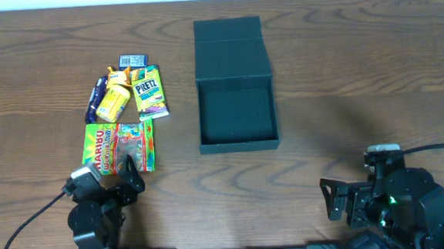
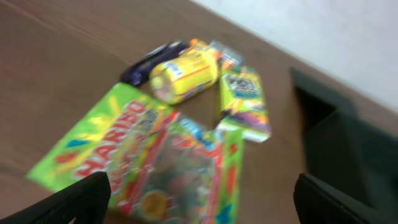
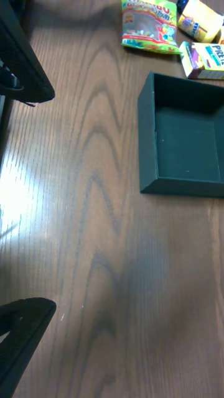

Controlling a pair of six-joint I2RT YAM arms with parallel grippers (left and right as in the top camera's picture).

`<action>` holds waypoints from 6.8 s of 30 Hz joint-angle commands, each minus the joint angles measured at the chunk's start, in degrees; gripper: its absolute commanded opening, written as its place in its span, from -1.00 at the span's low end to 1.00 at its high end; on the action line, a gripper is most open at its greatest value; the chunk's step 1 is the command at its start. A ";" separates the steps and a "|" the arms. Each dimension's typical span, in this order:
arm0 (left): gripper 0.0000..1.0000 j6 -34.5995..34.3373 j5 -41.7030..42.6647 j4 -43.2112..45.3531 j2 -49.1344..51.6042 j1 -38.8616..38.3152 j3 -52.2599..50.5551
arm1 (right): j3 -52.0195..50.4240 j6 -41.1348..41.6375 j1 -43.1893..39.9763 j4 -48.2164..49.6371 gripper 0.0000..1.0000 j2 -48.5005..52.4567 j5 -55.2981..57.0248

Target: Pack container

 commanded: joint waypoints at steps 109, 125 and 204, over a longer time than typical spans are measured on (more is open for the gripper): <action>-0.89 -34.23 2.73 -23.98 96.67 0.07 43.65 | 0.59 -0.66 -0.26 -0.22 0.98 -0.04 -0.17; -0.89 -13.99 -2.82 -22.12 70.12 -4.26 44.19 | 0.61 -0.66 -0.26 -0.22 0.99 -0.04 -0.17; -0.88 -32.15 -0.68 -28.30 98.07 -0.07 49.51 | 0.59 -0.66 -0.26 -0.22 0.99 -0.04 -0.17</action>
